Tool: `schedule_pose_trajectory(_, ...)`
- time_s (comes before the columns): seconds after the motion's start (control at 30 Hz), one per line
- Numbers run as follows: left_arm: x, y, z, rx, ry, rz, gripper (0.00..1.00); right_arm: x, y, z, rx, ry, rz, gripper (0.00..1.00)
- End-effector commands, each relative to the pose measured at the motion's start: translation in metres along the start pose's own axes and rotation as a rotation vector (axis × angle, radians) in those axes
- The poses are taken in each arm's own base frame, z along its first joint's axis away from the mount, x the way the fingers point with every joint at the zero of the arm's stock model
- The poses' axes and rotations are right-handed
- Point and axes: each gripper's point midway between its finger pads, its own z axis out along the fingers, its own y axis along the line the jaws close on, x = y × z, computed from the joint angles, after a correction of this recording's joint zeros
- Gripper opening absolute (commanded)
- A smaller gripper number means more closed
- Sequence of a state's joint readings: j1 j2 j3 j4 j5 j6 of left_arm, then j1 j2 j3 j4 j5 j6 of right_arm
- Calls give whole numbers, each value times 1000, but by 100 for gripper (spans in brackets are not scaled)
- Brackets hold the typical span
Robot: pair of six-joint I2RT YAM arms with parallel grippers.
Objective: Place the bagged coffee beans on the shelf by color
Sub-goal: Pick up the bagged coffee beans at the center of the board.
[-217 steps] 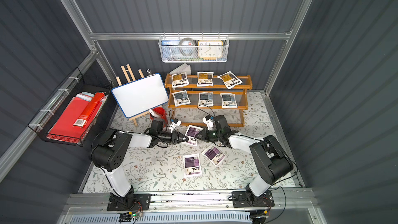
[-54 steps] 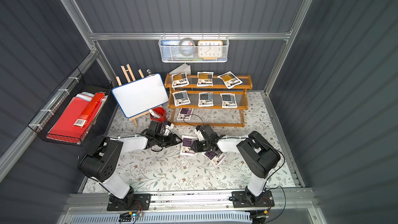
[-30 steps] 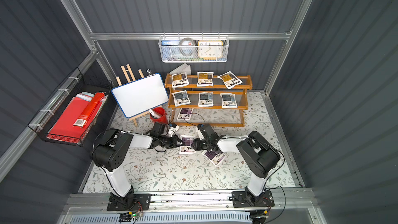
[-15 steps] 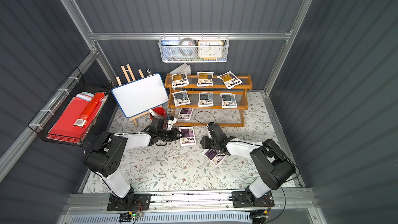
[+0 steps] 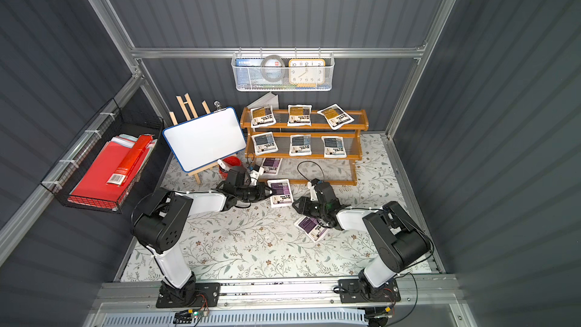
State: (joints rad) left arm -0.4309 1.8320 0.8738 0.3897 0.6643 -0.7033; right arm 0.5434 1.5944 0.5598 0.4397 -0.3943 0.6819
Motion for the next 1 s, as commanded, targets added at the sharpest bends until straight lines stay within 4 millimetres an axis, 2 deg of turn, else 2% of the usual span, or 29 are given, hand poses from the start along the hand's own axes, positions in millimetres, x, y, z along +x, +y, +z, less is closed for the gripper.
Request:
schedule_pose_trajectory(0.0,-5,-12,4,55,-4,6,0,-12,17,2,-100,-41,20,47)
schedule_pose_trajectory(0.27,-2,-21,1,89,-9,11,0,-10,19,14,-161,-26,70,44)
schedule_pose_trajectory(0.47,1,-20,3,95,0,1,0,-21,33,14,-221,-56,81,37)
schedule_pose_trajectory(0.57,3,-19,5,94,9,-2,0,-27,37,13,-227,-73,78,30)
schedule_pose_trajectory(0.67,4,-18,8,83,17,-2,0,-32,37,13,-223,-94,83,15)
schedule_pose_trajectory(0.8,1,-4,8,-25,0,-3,0,-37,30,14,-199,-126,104,0)
schedule_pose_trajectory(0.97,-23,29,-12,-308,-137,-14,0,-51,19,14,-181,-167,142,0)
